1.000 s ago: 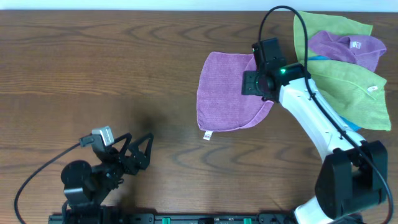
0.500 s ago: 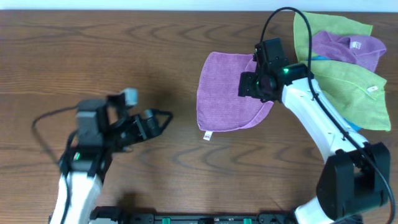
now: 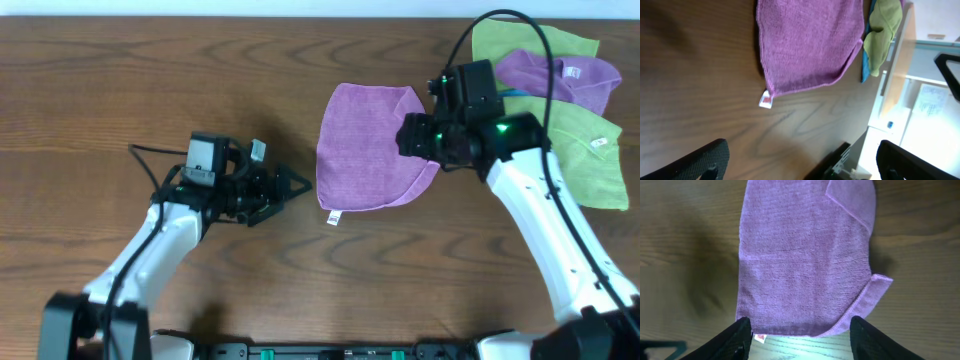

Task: Fold the cloth
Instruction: 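Move the left gripper to the towel's left corner and grasp it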

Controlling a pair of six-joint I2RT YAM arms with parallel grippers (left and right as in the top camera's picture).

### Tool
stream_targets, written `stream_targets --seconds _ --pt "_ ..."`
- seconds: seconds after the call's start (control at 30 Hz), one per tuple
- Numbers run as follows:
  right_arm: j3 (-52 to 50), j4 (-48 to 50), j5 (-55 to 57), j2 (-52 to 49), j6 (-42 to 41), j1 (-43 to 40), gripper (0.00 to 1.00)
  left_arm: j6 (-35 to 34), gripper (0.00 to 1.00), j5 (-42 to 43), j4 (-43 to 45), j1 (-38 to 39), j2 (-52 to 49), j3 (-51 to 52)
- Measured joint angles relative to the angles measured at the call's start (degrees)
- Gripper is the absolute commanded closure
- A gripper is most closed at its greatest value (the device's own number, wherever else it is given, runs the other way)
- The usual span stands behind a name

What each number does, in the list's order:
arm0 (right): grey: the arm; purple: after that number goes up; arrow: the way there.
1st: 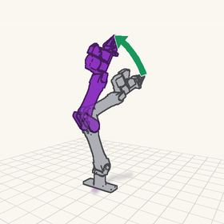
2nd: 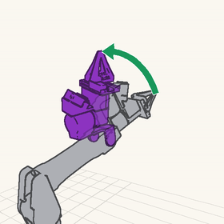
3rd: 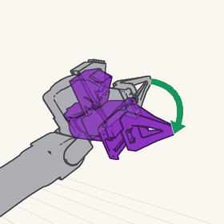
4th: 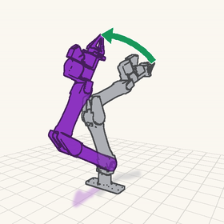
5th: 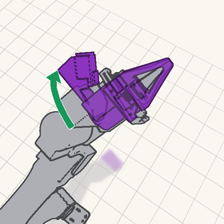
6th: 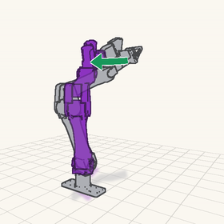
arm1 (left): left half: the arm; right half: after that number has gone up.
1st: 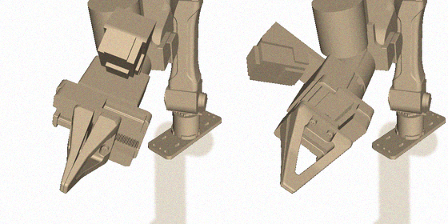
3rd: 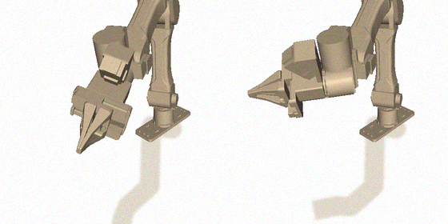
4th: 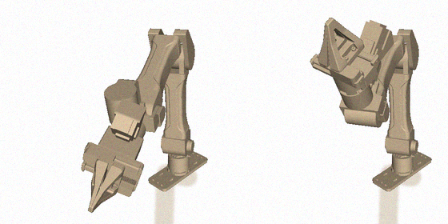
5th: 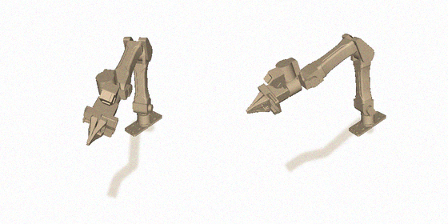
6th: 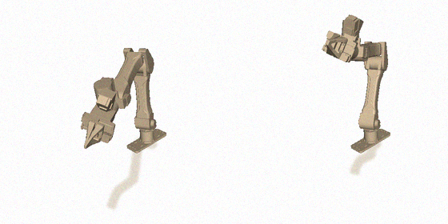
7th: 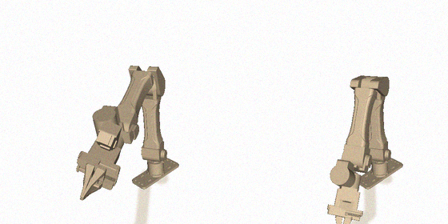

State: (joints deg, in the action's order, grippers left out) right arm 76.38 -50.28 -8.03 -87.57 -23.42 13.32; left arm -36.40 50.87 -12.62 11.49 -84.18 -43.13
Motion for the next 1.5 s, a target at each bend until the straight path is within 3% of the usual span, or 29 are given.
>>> stream_targets --seconds 0.43,1.13,1.33,1.5 --pt "0.00 -3.91 -1.18 1.33 0.00 -0.42 0.38 -10.62 0.05 3.15 14.23 5.01 -12.50 -0.04" --pt "0.00 -4.79 -2.89 1.36 0.00 -0.42 0.38 -22.08 0.00 -6.54 24.68 11.74 -17.68 -0.09" --pt "0.00 -4.76 -3.56 1.36 0.00 -0.42 0.38 -24.00 0.23 -6.86 28.57 12.07 -19.78 -0.09" --pt "0.00 -4.76 -3.96 1.36 0.00 -0.42 0.37 -24.81 0.89 -8.02 29.46 13.03 -21.75 -0.13"
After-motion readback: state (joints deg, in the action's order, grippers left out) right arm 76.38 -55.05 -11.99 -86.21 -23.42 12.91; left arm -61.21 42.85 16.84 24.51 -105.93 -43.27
